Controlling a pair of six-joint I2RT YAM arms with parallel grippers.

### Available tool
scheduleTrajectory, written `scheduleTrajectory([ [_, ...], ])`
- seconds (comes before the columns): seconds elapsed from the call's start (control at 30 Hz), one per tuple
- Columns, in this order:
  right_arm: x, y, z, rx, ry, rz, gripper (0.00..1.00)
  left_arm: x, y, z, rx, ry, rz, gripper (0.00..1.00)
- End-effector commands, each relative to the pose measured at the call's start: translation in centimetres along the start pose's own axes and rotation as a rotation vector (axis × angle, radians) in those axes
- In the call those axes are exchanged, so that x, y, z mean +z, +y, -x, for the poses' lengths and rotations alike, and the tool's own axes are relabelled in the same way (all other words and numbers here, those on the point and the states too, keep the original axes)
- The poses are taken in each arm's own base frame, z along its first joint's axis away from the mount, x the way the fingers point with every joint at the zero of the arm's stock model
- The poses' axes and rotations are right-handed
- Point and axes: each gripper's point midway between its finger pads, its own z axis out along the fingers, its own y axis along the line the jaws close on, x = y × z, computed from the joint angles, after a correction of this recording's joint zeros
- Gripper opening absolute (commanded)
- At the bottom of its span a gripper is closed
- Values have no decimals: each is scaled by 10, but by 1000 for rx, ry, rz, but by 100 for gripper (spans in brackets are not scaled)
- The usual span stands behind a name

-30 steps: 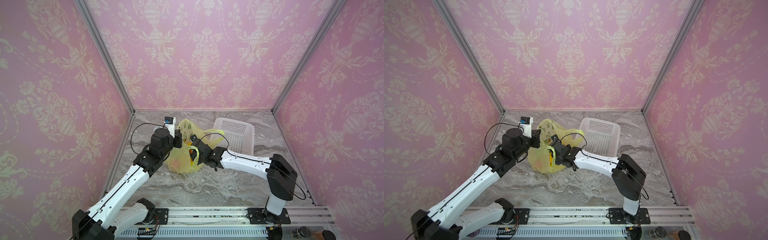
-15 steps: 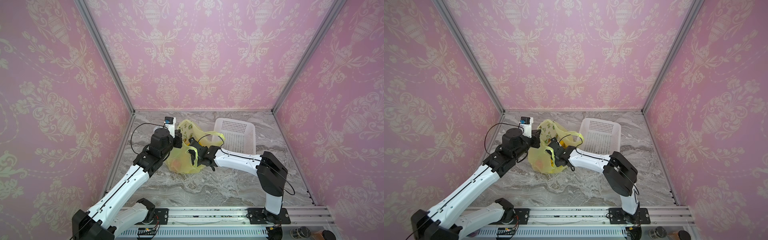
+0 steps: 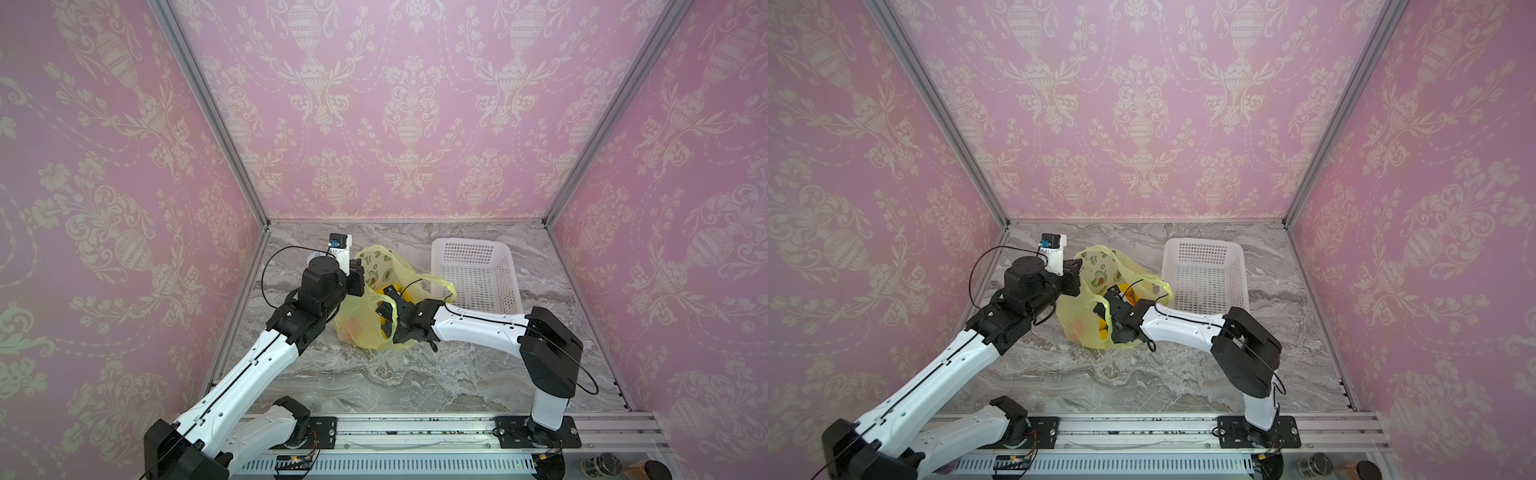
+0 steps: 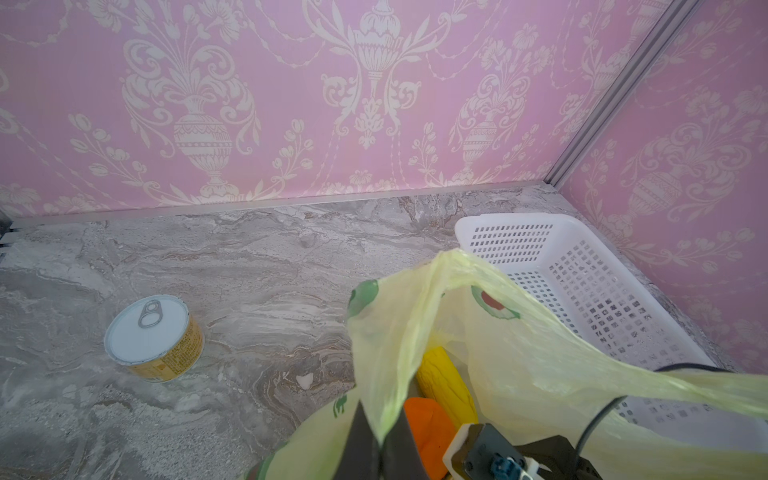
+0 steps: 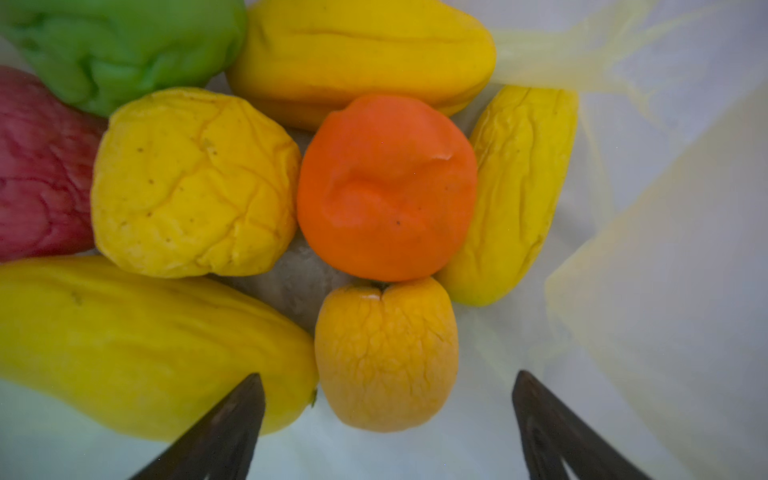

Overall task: Untie the knot of the plastic bag and take out the fruit
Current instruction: 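Lower the open right gripper and grasp the yellow pepper in the bag, then lift the yellow pepper out with the right gripper and move it over the basket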

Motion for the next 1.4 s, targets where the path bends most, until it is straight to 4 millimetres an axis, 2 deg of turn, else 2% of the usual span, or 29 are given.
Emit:
scheduleTrajectory([
  [0.0, -4, 2, -7, 24, 1, 24, 95, -3, -1, 4, -14, -15, -12, 0],
  [0.17, 17, 2, -20, 20, 43, -12, 93, -3, 0, 3, -14, -13, -10, 0],
  [0.37, 40, 11, -22, 17, 80, 0, 80, 1, -1, 1, -16, -5, -14, 0],
  [0.47, 44, 16, -20, 17, 79, 13, 77, 1, -2, 0, -25, -2, -18, 0],
  [0.53, 43, 17, -18, 14, 77, 17, 71, 1, 0, -3, -46, 8, -7, 0],
  [0.6, 39, 16, -15, 12, 68, 18, 63, 1, 12, -12, -71, 28, 52, 0],
  [0.73, 23, 12, -7, 17, 14, 38, 58, 13, 21, -47, -102, 69, 78, 0],
  [0.83, 6, 10, 1, 30, -47, 74, 51, 22, 12, -71, -132, 117, 9, 0],
  [0.87, 1, 10, 3, 31, -66, 92, 49, 22, 9, -72, -141, 119, -9, 0],
  [0.9, -8, 11, 8, 37, -100, 119, 48, 22, 9, -86, -153, 147, -19, 0],
  [0.93, -10, 9, 2, 38, -107, 133, 47, 20, 7, -89, -160, 148, -34, 0],
  [1.13, -52, 14, 12, 66, -249, 286, 43, 6, 3, -91, -180, 118, -78, 0],
  [1.23, -81, 17, 20, 63, -316, 362, 39, 7, -4, -88, -180, 119, -113, 0],
  [1.37, -121, 7, 25, 77, -409, 420, 34, 6, -10, -85, -173, 117, -140, 0],
])
